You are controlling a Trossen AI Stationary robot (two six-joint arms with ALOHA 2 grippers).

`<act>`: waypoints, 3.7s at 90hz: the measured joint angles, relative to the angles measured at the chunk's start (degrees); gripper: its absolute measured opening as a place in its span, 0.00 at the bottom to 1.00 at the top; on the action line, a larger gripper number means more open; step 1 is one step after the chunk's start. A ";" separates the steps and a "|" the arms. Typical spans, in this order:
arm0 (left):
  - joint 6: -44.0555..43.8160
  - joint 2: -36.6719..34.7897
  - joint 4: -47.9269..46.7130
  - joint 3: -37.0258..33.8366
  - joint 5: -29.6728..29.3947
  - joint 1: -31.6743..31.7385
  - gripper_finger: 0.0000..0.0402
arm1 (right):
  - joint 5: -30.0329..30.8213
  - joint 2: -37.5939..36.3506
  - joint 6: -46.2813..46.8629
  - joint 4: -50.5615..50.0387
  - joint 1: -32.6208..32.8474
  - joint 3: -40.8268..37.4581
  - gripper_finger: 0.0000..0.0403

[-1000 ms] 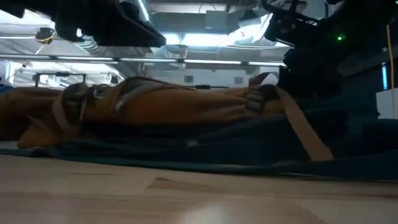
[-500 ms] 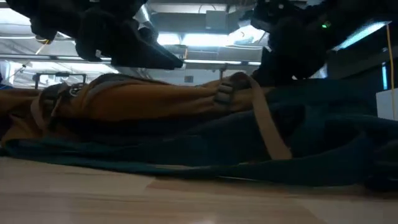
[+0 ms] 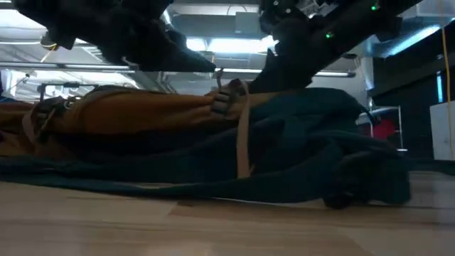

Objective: Unpack backpack
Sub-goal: Open the brown backpack

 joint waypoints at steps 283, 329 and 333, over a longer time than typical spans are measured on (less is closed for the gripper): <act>4.34 5.99 -1.75 3.65 6.27 2.80 0.00 | 3.03 0.00 -4.86 -17.55 5.10 9.99 0.13; 8.10 1.38 0.93 3.70 5.77 -0.42 0.00 | 8.14 0.00 -7.82 -17.61 5.54 10.14 0.46; 8.45 0.78 0.87 3.71 5.71 -0.84 0.00 | 8.81 0.00 -8.68 -17.20 5.53 10.14 0.48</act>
